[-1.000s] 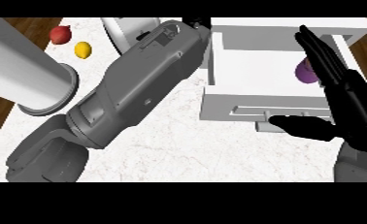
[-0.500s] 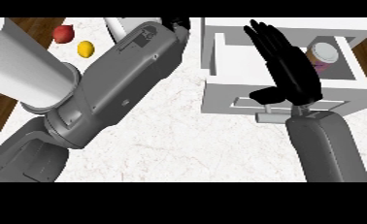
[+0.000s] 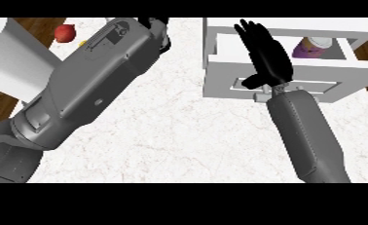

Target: Pick up the can, place it into the drawer and close the drawer

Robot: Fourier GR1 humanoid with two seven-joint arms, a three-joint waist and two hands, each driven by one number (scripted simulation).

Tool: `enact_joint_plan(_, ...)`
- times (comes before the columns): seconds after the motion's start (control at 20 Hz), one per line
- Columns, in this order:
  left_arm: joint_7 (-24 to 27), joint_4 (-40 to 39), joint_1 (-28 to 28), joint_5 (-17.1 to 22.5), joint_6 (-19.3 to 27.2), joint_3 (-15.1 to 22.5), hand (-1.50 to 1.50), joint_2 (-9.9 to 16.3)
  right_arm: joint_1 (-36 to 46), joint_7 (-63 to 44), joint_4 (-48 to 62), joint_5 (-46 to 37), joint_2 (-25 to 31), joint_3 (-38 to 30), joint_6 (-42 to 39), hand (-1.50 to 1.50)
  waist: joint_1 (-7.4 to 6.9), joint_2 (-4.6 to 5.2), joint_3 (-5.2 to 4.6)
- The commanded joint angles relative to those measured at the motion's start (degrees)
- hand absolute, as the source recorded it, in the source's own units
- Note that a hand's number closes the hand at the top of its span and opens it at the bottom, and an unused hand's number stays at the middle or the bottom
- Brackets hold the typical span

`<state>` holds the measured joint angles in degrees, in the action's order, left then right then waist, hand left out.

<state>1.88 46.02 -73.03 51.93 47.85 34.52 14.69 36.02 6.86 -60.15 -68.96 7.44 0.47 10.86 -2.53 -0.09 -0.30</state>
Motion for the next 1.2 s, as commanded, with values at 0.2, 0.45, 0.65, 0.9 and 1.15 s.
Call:
enact_joint_plan(0.2,-2.8,6.3,4.0,-1.4,-1.0,-1.5,-1.5,5.7,6.4,1.8,19.1,-3.0,1.0,-4.3,13.5,-1.5,-0.7,0.82,0.39)
enact_joint_plan(0.45,-4.7,10.6,6.0,-3.0,-0.2,-1.1,-1.5,7.5,11.0,0.0,25.8,-4.9,-0.9,-5.3,19.2,-1.5,-0.73,0.7,0.38)
enact_joint_plan(0.65,-5.3,11.2,5.8,-3.7,1.6,-1.2,-1.5,6.0,14.9,1.7,32.2,-4.4,0.4,-7.7,23.2,-1.5,-1.18,1.24,0.43)
enact_joint_plan(0.9,-7.1,17.3,10.1,-4.1,0.3,-1.0,-1.5,9.6,22.5,-2.3,38.1,-6.3,1.5,-9.1,24.3,-1.5,-2.49,1.03,0.36)
enact_joint_plan(1.15,-8.3,15.8,6.0,-5.2,0.8,-2.1,-1.5,9.0,26.1,-1.3,42.8,-6.3,2.3,-10.4,28.8,-1.5,-2.38,1.98,0.45)
